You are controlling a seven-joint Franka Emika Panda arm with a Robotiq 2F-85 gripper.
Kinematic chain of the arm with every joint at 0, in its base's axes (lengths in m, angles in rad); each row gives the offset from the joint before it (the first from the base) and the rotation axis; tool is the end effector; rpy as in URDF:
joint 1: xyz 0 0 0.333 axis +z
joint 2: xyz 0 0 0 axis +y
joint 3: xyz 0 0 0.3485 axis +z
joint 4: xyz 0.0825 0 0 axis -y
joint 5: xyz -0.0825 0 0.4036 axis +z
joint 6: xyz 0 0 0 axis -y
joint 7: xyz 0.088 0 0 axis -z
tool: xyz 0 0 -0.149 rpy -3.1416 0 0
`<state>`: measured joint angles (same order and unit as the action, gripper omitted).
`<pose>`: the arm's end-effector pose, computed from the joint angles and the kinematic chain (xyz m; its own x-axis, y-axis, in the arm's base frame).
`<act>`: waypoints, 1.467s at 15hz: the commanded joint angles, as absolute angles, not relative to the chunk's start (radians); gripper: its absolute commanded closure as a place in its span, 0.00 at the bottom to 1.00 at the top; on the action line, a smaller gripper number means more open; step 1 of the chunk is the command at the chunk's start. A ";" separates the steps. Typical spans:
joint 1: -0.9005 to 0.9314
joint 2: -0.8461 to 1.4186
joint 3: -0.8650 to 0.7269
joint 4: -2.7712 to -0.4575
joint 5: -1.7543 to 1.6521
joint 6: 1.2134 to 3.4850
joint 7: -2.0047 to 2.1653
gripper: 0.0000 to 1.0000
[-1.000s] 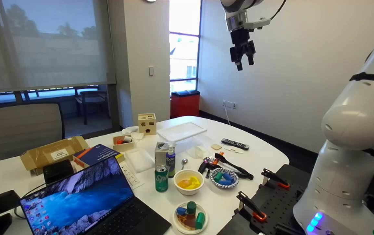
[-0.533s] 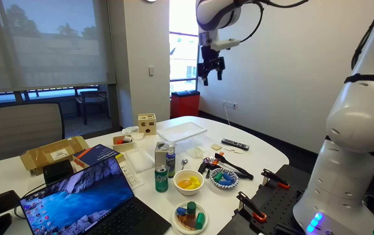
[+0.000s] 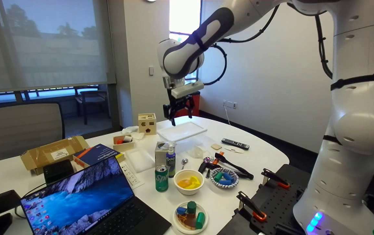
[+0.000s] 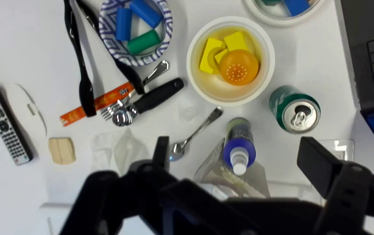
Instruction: Move the blue block to the plate on the right
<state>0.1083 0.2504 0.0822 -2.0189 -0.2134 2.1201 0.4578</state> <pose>0.5871 0.0950 0.2949 0.9858 -0.1497 -0.0758 -0.1325 -0.9716 0.1961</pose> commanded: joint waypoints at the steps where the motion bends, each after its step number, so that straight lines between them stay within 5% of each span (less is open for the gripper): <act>1: 0.152 0.312 0.066 -2.076 -0.167 2.146 0.571 0.00; 13: 0.301 0.565 0.102 -2.163 0.102 2.507 0.673 0.00; 22: 0.356 0.637 0.057 -2.144 0.061 2.433 0.723 0.00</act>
<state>0.3523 0.6225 0.0767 -2.1680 0.0840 2.4749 0.7431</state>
